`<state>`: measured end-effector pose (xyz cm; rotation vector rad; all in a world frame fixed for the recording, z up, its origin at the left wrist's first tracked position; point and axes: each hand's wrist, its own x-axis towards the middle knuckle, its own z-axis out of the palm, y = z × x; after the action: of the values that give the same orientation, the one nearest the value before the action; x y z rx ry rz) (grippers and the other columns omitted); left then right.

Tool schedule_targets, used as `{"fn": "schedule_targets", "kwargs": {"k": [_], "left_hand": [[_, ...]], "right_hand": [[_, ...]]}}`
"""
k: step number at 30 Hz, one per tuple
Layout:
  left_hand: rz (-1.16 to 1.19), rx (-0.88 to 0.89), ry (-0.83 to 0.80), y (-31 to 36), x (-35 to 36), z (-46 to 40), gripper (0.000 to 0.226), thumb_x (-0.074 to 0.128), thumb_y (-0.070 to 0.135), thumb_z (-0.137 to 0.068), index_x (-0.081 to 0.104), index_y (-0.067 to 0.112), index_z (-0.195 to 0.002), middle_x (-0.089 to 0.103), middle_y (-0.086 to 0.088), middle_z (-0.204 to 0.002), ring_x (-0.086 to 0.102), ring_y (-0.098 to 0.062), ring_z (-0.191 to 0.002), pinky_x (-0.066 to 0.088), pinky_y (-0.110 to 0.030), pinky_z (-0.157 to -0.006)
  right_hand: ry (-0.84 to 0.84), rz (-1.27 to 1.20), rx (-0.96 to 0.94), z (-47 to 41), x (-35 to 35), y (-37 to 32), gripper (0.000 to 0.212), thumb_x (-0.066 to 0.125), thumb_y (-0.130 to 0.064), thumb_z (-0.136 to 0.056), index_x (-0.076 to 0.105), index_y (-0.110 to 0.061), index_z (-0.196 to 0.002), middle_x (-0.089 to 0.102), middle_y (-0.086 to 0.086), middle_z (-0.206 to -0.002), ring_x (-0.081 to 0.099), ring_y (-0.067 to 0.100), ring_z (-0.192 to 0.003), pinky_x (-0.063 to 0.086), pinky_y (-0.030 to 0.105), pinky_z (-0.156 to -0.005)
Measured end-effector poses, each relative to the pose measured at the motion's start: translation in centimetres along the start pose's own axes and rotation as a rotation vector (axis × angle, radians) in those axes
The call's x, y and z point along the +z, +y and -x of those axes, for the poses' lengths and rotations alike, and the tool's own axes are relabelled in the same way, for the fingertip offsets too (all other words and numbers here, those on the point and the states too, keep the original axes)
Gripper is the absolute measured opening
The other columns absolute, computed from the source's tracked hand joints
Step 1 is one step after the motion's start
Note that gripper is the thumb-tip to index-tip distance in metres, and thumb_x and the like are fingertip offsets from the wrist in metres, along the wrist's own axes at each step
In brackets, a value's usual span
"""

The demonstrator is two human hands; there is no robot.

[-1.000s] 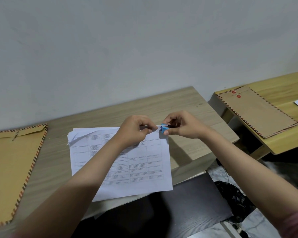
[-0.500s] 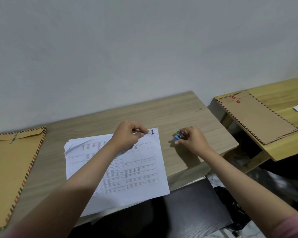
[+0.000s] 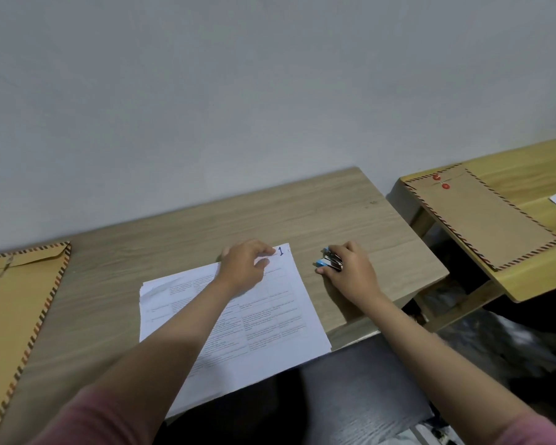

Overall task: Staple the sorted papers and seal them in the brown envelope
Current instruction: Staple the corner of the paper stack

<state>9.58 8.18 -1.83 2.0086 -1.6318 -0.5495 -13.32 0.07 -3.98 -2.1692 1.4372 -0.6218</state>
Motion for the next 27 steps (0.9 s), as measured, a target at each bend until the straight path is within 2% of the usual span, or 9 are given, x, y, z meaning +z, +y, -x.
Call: {"fn": "schedule_targets", "kwargs": {"k": [1,3,5,10,16,21,24,27], "left_hand": [[-0.064,0.020,0.001,-0.3,0.6,0.0,0.021,0.058,0.030,-0.089,0.064,0.036,-0.107,0.060,0.020,-0.113,0.054,-0.011,-0.112,0.027,-0.035,-0.101],[-0.132,0.049,0.008,-1.0,1.9,0.6,0.039,0.052,0.050,-0.085,0.060,0.032,-0.118,0.054,0.015,-0.123,0.046,-0.015,-0.118,0.029,-0.038,-0.102],[-0.153,0.084,0.055,-1.6,2.9,1.1,0.053,0.040,0.059,-0.082,0.055,0.032,-0.125,0.049,0.011,-0.131,0.040,-0.017,-0.123,0.027,-0.040,-0.104],[-0.237,0.127,0.087,-1.9,3.4,1.2,0.055,0.032,0.057,-0.084,0.051,0.031,-0.128,0.047,0.007,-0.136,0.040,-0.021,-0.124,0.028,-0.042,-0.105],[-0.381,0.123,0.099,-1.8,3.0,1.0,0.054,0.031,0.056,-0.086,0.057,0.030,-0.124,0.053,0.001,-0.130,0.048,-0.026,-0.117,0.034,-0.046,-0.098],[-0.381,0.066,0.069,-1.5,2.3,1.4,0.065,0.021,0.061,-0.086,0.048,0.025,-0.134,0.047,0.000,-0.138,0.041,-0.025,-0.125,0.029,-0.044,-0.104],[-0.313,0.033,0.078,-2.0,1.4,2.4,0.060,0.029,0.056,-0.089,0.045,0.022,-0.136,0.042,-0.002,-0.143,0.036,-0.025,-0.131,0.027,-0.045,-0.109],[-0.234,0.010,0.110,-3.3,-0.4,4.2,0.054,0.038,0.050,-0.092,0.046,0.020,-0.135,0.040,-0.005,-0.145,0.034,-0.027,-0.133,0.028,-0.044,-0.110]], "right_hand": [[0.015,0.010,-0.002,0.1,0.1,0.0,0.049,0.077,-0.035,-0.072,0.063,-0.016,-0.115,0.053,0.005,-0.098,0.053,0.026,-0.099,0.045,0.031,-0.072],[0.052,0.026,-0.016,0.4,0.4,0.1,0.047,0.077,-0.034,-0.073,0.063,-0.015,-0.114,0.054,0.006,-0.097,0.052,0.027,-0.097,0.043,0.031,-0.071],[0.104,0.042,-0.041,0.7,0.7,0.2,0.046,0.077,-0.033,-0.073,0.064,-0.014,-0.112,0.056,0.007,-0.094,0.054,0.028,-0.093,0.040,0.029,-0.069],[0.226,0.105,-0.116,1.3,1.5,0.5,0.040,0.079,-0.030,-0.071,0.066,-0.012,-0.105,0.060,0.006,-0.086,0.058,0.029,-0.080,0.041,0.030,-0.063],[0.225,0.144,-0.137,1.2,1.5,0.6,0.042,0.079,-0.034,-0.070,0.067,-0.012,-0.103,0.062,0.007,-0.086,0.060,0.030,-0.077,0.046,0.035,-0.063],[0.240,0.226,-0.145,1.2,1.4,-0.2,0.043,0.076,-0.039,-0.072,0.065,-0.013,-0.104,0.064,0.006,-0.094,0.060,0.028,-0.086,0.044,0.039,-0.074],[0.265,0.221,-0.211,1.4,1.8,-2.1,0.037,0.070,-0.029,-0.078,0.064,-0.008,-0.107,0.065,0.008,-0.099,0.061,0.030,-0.093,0.043,0.042,-0.079],[0.250,0.180,-0.283,1.4,3.2,-5.3,0.034,0.057,-0.030,-0.081,0.064,-0.007,-0.106,0.066,0.009,-0.100,0.062,0.031,-0.091,0.045,0.042,-0.079]]}}
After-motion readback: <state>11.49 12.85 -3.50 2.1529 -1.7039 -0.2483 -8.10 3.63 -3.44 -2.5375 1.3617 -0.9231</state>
